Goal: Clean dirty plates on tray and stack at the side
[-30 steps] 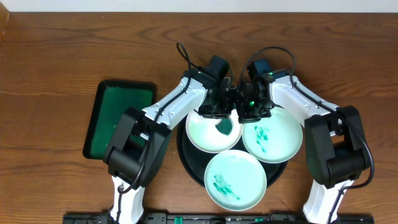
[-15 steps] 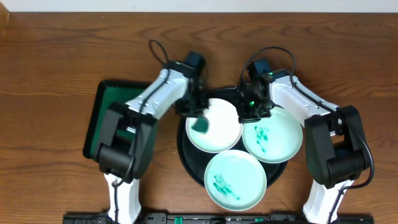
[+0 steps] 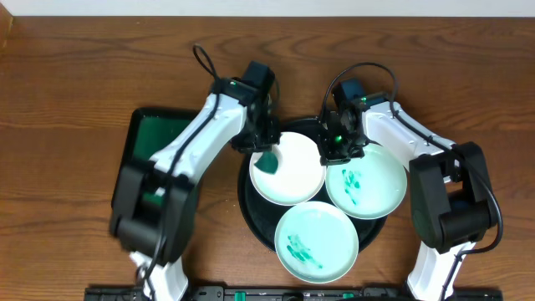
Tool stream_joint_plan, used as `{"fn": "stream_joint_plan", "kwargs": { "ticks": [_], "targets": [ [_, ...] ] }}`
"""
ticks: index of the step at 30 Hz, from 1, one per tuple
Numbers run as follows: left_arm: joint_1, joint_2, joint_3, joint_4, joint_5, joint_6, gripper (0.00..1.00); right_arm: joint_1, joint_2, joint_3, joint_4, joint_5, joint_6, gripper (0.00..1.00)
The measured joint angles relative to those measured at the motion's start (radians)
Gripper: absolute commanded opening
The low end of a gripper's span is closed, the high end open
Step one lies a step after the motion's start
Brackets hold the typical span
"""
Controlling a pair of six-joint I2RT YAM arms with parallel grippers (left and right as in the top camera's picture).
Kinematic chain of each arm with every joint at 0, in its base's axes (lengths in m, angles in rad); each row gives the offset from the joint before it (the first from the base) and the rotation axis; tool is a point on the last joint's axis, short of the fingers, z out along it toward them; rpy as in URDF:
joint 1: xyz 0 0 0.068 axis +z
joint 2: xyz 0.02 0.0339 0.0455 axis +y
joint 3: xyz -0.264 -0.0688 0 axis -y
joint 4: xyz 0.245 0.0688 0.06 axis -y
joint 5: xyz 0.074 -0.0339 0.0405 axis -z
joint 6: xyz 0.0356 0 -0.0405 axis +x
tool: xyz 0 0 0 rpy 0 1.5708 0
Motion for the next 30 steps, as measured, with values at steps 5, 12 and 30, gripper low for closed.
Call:
{"fn": "stream_joint_plan", "kwargs": {
  "ticks": [5, 12, 30],
  "targets": [
    [0.000, -0.146, 0.000, -0.051, -0.057, 0.000, 0.07, 0.000, 0.000, 0.000, 0.005, 0.000, -0.007, 0.01],
    [0.079, -0.184, 0.000, -0.212, -0.161, -0.006, 0.08, 0.000, 0.000, 0.002, 0.025, 0.010, -0.018, 0.01],
    [0.451, -0.182, 0.000, -0.315, -0.191, 0.007, 0.07, 0.063, -0.209, 0.043, -0.027, 0.387, -0.091, 0.01]
  ]
}}
